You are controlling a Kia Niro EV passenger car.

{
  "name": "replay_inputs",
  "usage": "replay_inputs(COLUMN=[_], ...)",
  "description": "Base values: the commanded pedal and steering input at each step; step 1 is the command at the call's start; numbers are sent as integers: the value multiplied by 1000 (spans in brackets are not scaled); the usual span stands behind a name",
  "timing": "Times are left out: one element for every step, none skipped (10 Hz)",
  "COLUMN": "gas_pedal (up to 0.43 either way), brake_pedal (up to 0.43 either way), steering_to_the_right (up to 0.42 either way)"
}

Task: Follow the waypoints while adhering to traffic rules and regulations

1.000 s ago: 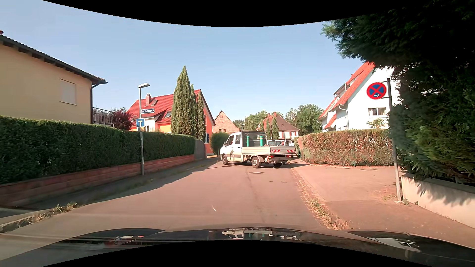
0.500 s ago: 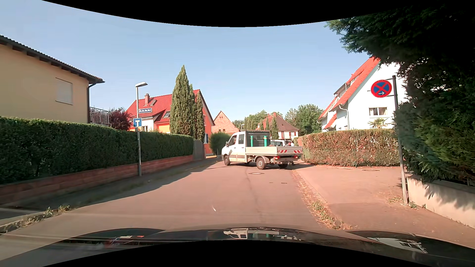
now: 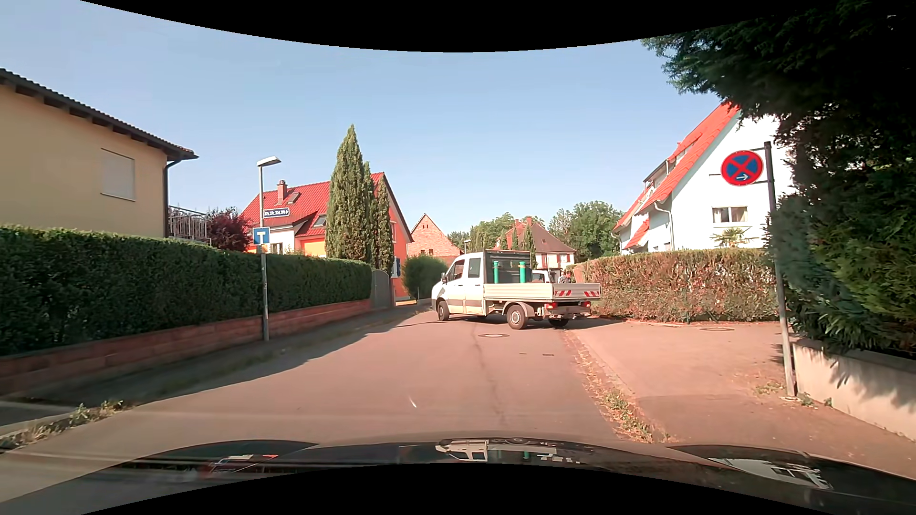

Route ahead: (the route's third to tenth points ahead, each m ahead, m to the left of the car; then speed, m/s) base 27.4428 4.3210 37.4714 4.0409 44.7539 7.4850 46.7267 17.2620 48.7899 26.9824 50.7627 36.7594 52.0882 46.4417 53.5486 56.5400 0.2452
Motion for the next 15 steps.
replay_inputs(gas_pedal=[0, 0, 0, 0, 0, 0, 0, 0, 0, 0, 0, 0, 0, 0, 0], brake_pedal=[128, 128, 122, 128, 134, 134, 134, 134, 134, 134, 134, 128, 134, 134, 128], steering_to_the_right=[49, 49, 49, 49, 49, 49, 49, 49, 49, 49, 49, 49, 49, 49, 49])
